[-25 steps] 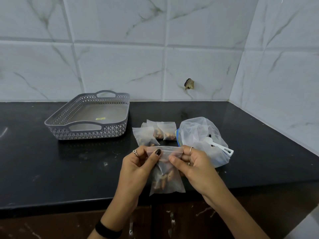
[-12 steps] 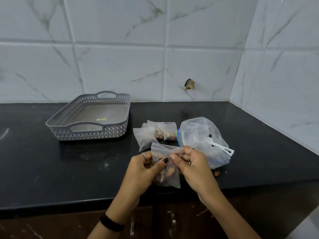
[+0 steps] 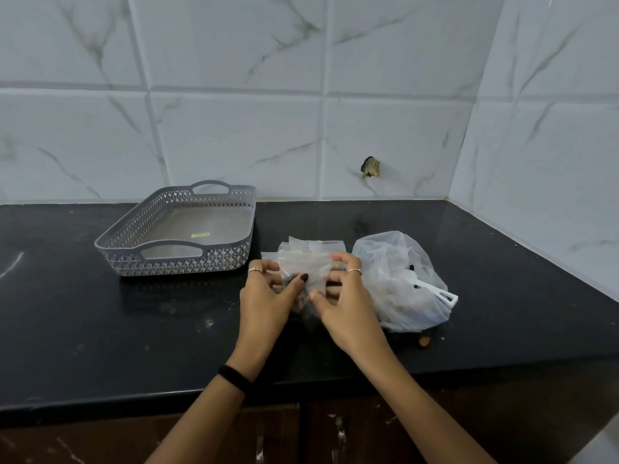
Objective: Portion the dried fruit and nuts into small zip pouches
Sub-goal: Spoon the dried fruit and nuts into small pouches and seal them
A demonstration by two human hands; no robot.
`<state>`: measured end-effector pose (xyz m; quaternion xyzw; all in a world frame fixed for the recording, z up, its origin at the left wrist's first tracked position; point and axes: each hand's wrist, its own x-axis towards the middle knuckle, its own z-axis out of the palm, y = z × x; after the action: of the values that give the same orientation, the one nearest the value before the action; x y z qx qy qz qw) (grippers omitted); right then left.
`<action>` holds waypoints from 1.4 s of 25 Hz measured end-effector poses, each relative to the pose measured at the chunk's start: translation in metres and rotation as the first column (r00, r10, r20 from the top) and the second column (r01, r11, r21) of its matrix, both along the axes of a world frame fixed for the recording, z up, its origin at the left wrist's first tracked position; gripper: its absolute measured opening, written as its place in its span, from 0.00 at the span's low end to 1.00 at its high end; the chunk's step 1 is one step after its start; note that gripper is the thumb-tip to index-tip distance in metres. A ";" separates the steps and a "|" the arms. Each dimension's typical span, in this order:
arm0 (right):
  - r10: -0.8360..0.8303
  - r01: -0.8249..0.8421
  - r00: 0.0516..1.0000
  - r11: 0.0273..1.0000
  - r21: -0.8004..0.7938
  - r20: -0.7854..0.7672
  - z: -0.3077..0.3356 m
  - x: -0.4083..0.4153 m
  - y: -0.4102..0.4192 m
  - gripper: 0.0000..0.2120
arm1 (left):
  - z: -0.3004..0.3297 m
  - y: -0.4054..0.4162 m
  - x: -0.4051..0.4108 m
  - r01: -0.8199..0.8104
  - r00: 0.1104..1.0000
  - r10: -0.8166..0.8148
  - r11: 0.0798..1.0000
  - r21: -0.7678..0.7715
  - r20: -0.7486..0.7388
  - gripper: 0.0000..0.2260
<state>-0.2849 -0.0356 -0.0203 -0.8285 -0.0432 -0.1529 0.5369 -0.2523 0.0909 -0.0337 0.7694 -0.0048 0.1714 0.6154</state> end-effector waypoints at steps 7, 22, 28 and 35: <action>-0.098 0.104 0.994 0.976 -0.190 0.042 -0.018 0.034 0.010 0.10 | -0.014 -0.002 0.021 0.016 0.998 -0.037 0.952 0.304 0.060 0.08; -0.016 0.123 0.984 0.788 -0.603 0.180 -0.016 0.007 0.015 0.17 | -0.028 0.002 0.027 -0.023 0.991 -0.049 0.845 0.534 0.122 0.13; -0.079 0.244 0.934 0.852 -0.463 0.348 0.010 -0.015 -0.011 0.11 | -0.024 0.000 0.026 -0.005 0.995 -0.049 0.830 0.558 0.082 0.13; -0.138 0.279 0.927 0.876 -0.394 0.350 0.018 -0.012 -0.026 0.10 | -0.017 -0.001 0.014 -0.012 0.996 -0.038 0.841 0.541 0.081 0.16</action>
<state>-0.2974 -0.0617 -0.0019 -0.8927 -0.0698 -0.3253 0.3039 -0.2381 0.0901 -0.0511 0.9033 -0.0854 0.1928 0.3737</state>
